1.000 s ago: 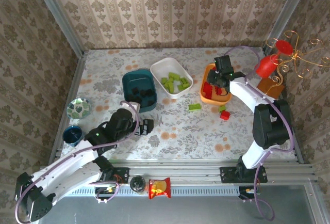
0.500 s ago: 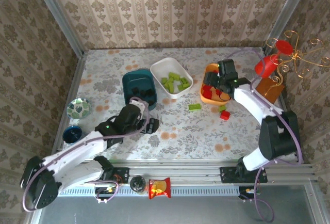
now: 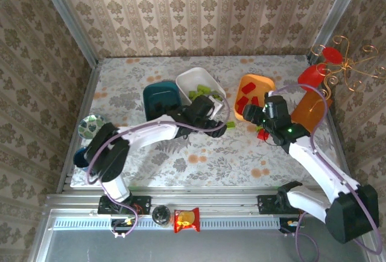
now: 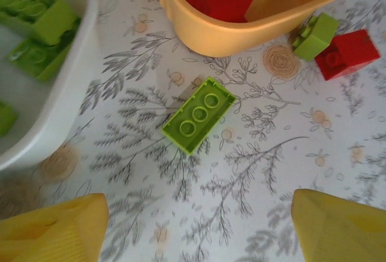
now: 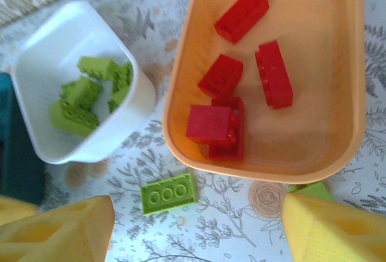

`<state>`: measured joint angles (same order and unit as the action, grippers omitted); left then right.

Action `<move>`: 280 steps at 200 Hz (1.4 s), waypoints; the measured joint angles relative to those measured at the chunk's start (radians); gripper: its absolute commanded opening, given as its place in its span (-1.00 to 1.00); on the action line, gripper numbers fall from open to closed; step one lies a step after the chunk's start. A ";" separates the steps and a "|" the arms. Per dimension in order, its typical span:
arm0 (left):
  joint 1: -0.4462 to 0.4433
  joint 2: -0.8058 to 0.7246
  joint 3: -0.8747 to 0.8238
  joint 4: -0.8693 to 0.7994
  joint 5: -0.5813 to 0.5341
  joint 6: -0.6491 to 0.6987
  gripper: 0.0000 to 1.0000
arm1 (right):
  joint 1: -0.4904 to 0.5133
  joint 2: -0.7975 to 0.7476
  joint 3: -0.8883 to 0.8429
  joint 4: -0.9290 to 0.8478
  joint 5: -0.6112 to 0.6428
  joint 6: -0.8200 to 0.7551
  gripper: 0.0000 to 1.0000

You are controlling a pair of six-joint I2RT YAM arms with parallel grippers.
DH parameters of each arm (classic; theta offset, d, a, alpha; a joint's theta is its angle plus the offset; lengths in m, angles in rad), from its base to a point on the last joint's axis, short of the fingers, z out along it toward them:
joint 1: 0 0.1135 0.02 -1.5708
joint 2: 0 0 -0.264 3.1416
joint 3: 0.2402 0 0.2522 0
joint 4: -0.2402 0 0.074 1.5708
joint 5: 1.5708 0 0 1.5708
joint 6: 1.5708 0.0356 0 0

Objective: Sort the legos into containers by color
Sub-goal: Pick up the lego from the center of the table.

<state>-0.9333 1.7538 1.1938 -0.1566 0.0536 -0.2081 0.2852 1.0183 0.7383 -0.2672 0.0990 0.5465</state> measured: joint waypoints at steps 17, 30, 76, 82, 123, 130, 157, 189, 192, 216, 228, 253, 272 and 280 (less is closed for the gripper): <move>-0.005 0.073 0.032 0.009 0.002 0.048 0.73 | 0.000 -0.063 0.000 -0.002 0.003 0.007 0.51; -0.009 0.117 0.051 0.015 0.003 0.084 0.77 | 0.000 -0.093 0.000 -0.002 0.003 0.008 0.51; -0.016 0.236 0.116 0.054 0.012 0.182 0.77 | 0.000 -0.119 0.000 -0.010 0.007 0.008 0.52; -0.016 0.246 0.122 0.058 0.012 0.191 0.76 | 0.000 -0.121 0.000 -0.013 0.007 0.008 0.52; -0.016 0.327 0.189 0.061 0.014 0.248 0.67 | 0.000 -0.143 0.000 -0.028 0.008 0.008 0.53; -0.016 0.337 0.196 0.063 0.014 0.256 0.67 | 0.000 -0.145 0.000 -0.029 0.008 0.008 0.53; -0.016 0.372 0.222 0.061 0.008 0.287 0.65 | -0.001 -0.153 0.003 -0.029 0.011 0.008 0.53; -0.016 0.405 0.260 0.058 0.002 0.318 0.51 | -0.001 -0.155 0.027 -0.038 0.015 0.008 0.53; -0.016 0.408 0.265 0.058 0.002 0.321 0.49 | -0.001 -0.155 0.029 -0.039 0.016 0.008 0.54; -0.023 0.416 0.272 0.058 0.011 0.336 0.32 | -0.001 -0.161 0.034 -0.042 0.023 0.008 0.54; -0.030 0.417 0.271 0.058 0.006 0.348 0.22 | -0.002 -0.161 0.034 -0.048 0.025 0.008 0.55; -0.049 0.416 0.269 0.059 -0.013 0.370 -0.03 | -0.006 -0.161 0.034 -0.053 0.026 0.008 0.56; -0.060 0.405 0.245 0.084 -0.031 0.374 -0.14 | -0.006 -0.161 0.034 -0.053 0.026 0.008 0.57; -0.061 0.399 0.229 0.101 -0.035 0.374 -0.18 | -0.006 -0.160 0.034 -0.053 0.026 0.008 0.57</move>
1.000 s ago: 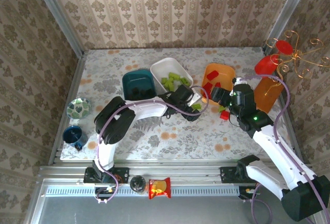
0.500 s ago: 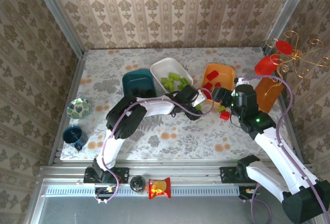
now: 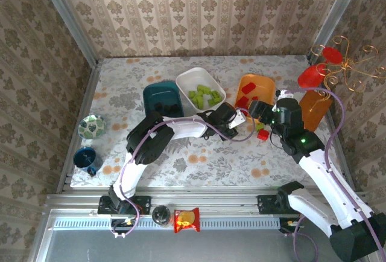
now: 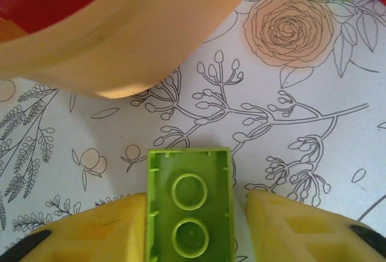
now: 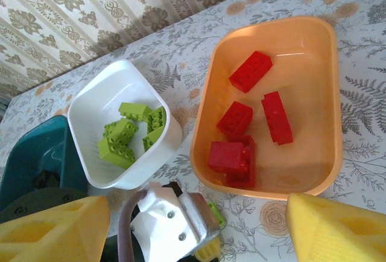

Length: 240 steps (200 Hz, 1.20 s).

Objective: Sort the legos into containers by color
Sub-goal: Pick up the lego from the center of the table, then place the lego in the container.

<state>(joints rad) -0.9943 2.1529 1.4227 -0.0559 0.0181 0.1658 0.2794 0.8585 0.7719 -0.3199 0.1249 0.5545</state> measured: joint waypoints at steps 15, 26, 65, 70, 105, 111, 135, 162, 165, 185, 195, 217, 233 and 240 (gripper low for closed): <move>-0.002 -0.011 -0.024 0.026 -0.004 -0.001 -0.26 | 0.000 0.003 0.000 0.000 0.000 0.000 0.57; -0.005 -0.021 -0.043 0.040 -0.008 -0.004 -0.31 | 0.000 0.008 0.000 0.000 0.000 0.001 0.57; -0.005 -0.079 -0.124 0.058 -0.014 -0.036 -0.40 | 0.000 0.008 0.000 0.000 0.000 0.004 0.57; -0.005 -0.090 -0.139 0.058 -0.013 -0.044 -0.40 | 0.000 0.008 0.000 0.000 0.000 0.004 0.57; 0.013 -0.206 -0.259 0.079 0.014 -0.120 -0.41 | 0.000 0.008 0.000 0.000 0.000 0.006 0.58; 0.019 -0.232 -0.275 0.080 0.017 -0.132 -0.41 | 0.000 0.008 0.000 0.000 0.000 0.008 0.58; 0.060 -0.348 -0.298 0.087 0.023 -0.174 -0.41 | 0.000 0.008 0.000 0.001 0.000 0.011 0.58; 0.133 -0.431 -0.250 0.077 0.008 -0.200 -0.39 | 0.000 0.012 0.000 0.002 -0.001 0.019 0.58; 0.143 -0.432 -0.238 0.073 0.003 -0.202 -0.39 | 0.000 0.012 -0.001 0.002 -0.001 0.021 0.58; 0.211 -0.407 -0.126 0.014 -0.028 -0.213 -0.39 | 0.000 0.015 -0.008 0.003 -0.001 0.025 0.58; 0.243 -0.372 -0.054 -0.021 -0.042 -0.219 -0.39 | 0.000 0.018 -0.012 0.003 -0.002 0.026 0.58; 0.306 -0.255 0.106 -0.093 -0.069 -0.235 -0.37 | 0.000 0.027 -0.015 0.002 -0.002 0.026 0.58; 0.340 -0.168 0.192 -0.154 -0.078 -0.245 -0.22 | 0.000 0.028 -0.015 0.002 -0.002 0.026 0.58; 0.350 -0.132 0.224 -0.182 -0.079 -0.249 -0.06 | 0.000 0.028 -0.014 0.002 -0.003 0.026 0.58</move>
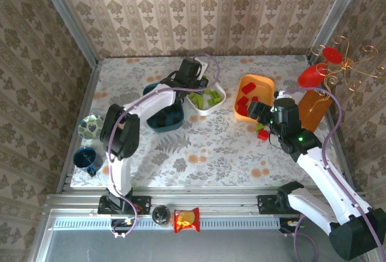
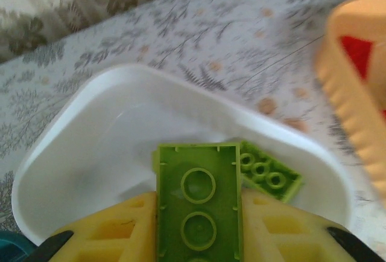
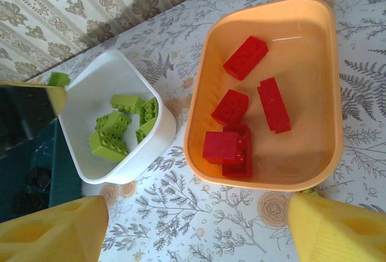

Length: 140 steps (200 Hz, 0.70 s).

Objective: Sort the legos into containers by color
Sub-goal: Place the lego in the container, then pick up the lego from the middle-right of the table.

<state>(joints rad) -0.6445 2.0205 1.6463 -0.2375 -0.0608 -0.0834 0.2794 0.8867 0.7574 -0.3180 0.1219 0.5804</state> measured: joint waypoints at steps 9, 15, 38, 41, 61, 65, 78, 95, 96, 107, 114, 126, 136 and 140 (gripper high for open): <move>0.009 0.042 0.038 -0.036 0.000 -0.010 0.21 | 0.000 0.001 0.000 0.000 -0.002 0.000 0.58; 0.012 0.066 0.061 -0.056 0.003 -0.013 0.36 | 0.000 0.002 0.000 0.000 -0.002 0.000 0.58; 0.016 0.123 0.121 -0.119 0.014 -0.032 0.63 | 0.000 0.012 0.000 -0.001 -0.005 0.000 0.59; 0.016 0.125 0.125 -0.124 0.017 -0.032 0.64 | 0.000 0.015 0.000 -0.001 -0.006 0.000 0.59; 0.016 0.111 0.129 -0.135 0.042 -0.048 0.81 | 0.000 0.028 -0.004 -0.002 -0.018 0.001 0.59; 0.016 0.105 0.128 -0.134 0.048 -0.056 0.84 | 0.000 0.029 -0.008 -0.002 -0.019 0.001 0.60; 0.011 0.055 0.091 -0.108 0.071 -0.071 1.00 | 0.000 0.034 -0.024 -0.003 -0.024 0.004 0.60; 0.002 -0.062 0.003 -0.071 0.097 -0.087 0.99 | 0.000 0.044 -0.058 -0.004 -0.024 0.011 0.61; 0.002 -0.068 -0.002 -0.069 0.098 -0.088 0.99 | 0.000 0.045 -0.060 -0.004 -0.024 0.012 0.61; -0.014 -0.165 -0.072 -0.029 0.112 -0.101 1.00 | 0.000 0.055 -0.089 -0.005 -0.024 0.021 0.61; -0.027 -0.223 -0.120 0.003 0.116 -0.108 1.00 | -0.002 0.064 -0.110 -0.005 -0.024 0.027 0.58; -0.059 -0.333 -0.214 0.062 0.118 -0.121 1.00 | -0.005 0.086 -0.143 -0.004 -0.024 0.034 0.48; -0.092 -0.418 -0.296 0.114 0.118 -0.132 1.00 | -0.010 0.112 -0.169 -0.004 -0.023 0.043 0.44; -0.105 -0.449 -0.330 0.130 0.118 -0.136 1.00 | -0.013 0.124 -0.178 -0.004 -0.021 0.047 0.43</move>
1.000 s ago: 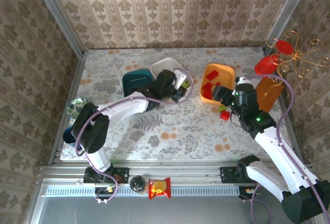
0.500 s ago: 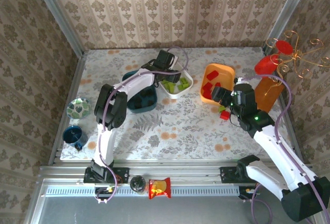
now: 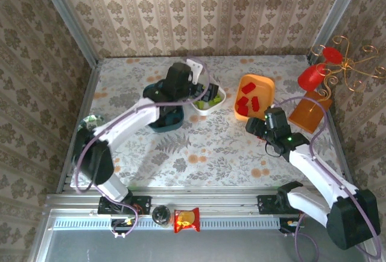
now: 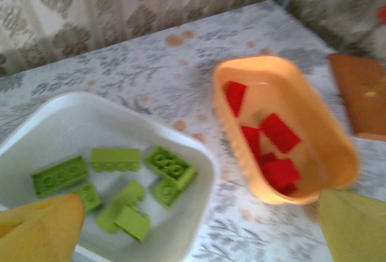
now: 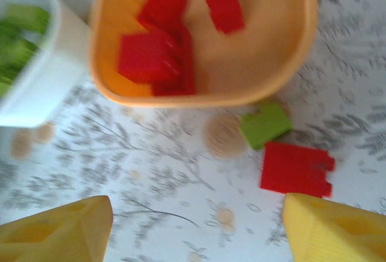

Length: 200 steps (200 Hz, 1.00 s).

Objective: Sort the legos into containers by color
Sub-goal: Pick up the lego from the middle-right of the table.

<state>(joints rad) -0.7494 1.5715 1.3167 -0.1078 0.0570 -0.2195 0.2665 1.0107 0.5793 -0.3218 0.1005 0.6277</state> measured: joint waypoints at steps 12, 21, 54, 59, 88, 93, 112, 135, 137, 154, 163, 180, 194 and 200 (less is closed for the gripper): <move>-0.037 -0.079 -0.098 0.051 0.002 -0.017 1.00 | -0.011 0.042 -0.019 0.001 0.003 0.006 0.43; -0.060 -0.129 -0.171 0.077 0.001 -0.030 0.99 | -0.021 0.076 -0.029 0.001 0.008 0.007 0.44; -0.109 -0.267 -0.435 0.138 -0.023 -0.081 1.00 | -0.053 0.172 -0.032 0.017 0.037 0.013 0.48; -0.116 -0.284 -0.470 0.146 -0.028 -0.089 1.00 | -0.057 0.181 -0.032 0.021 0.040 0.013 0.48; -0.155 -0.377 -0.605 0.161 -0.050 -0.123 1.00 | -0.074 0.232 -0.027 0.047 0.055 0.012 0.41; -0.159 -0.389 -0.617 0.161 -0.054 -0.127 0.99 | -0.077 0.243 -0.024 0.049 0.058 0.012 0.39; -0.161 -0.428 -0.645 0.161 -0.071 -0.137 1.00 | -0.085 0.296 -0.003 0.054 0.072 0.006 0.27; -0.161 -0.462 -0.661 0.162 -0.092 -0.146 1.00 | -0.088 0.330 0.019 0.055 0.082 -0.003 0.11; -0.161 -0.465 -0.663 0.162 -0.093 -0.147 1.00 | -0.089 0.332 0.021 0.054 0.084 -0.002 0.10; -0.161 -0.484 -0.679 0.161 -0.105 -0.148 1.00 | -0.089 0.350 0.041 0.054 0.085 -0.005 -0.07; -0.161 -0.493 -0.688 0.161 -0.111 -0.149 1.00 | -0.089 0.358 0.051 0.055 0.085 -0.013 -0.16; -0.161 -0.504 -0.697 0.157 -0.119 -0.153 1.00 | -0.088 0.362 0.057 0.055 0.084 -0.018 -0.26; -0.161 -0.512 -0.700 0.154 -0.125 -0.154 1.00 | -0.088 0.361 0.057 0.055 0.080 -0.023 -0.30; -0.161 -0.515 -0.700 0.153 -0.127 -0.154 1.00 | -0.088 0.361 0.056 0.055 0.079 -0.022 -0.31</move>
<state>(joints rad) -0.9100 1.0569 0.6167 0.0456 -0.0696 -0.3740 0.1783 1.3716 0.6357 -0.2665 0.1795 0.6056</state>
